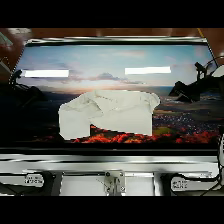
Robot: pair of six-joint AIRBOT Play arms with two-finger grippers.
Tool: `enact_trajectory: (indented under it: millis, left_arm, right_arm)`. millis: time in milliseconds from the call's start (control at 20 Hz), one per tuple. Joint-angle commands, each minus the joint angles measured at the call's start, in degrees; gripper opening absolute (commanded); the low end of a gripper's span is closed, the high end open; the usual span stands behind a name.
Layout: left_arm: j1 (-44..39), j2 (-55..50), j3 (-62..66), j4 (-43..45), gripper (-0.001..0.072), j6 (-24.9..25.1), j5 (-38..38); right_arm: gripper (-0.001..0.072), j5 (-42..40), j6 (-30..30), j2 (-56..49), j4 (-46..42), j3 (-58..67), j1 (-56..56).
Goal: Fold the shirts.
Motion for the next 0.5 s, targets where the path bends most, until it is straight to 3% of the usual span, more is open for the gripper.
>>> enact_trajectory:
  millis: [0,250,450]
  left_arm:
    - [2.3,-0.2,-4.0,3.4,0.0614,-0.1,1.9]
    - [-3.7,-3.9,-8.1,3.1,0.0614,-0.1,13.9]
    - [-7.4,-8.1,-8.0,3.1,0.0614,-0.2,18.0]
  right_arm:
    - [0.0582,7.4,-0.5,1.0,-0.4,-3.9,-3.7]
    - [0.0582,0.8,-0.7,1.0,4.6,-11.9,-2.1]
    - [0.0581,-1.8,-0.6,1.0,5.0,-12.1,-2.0]
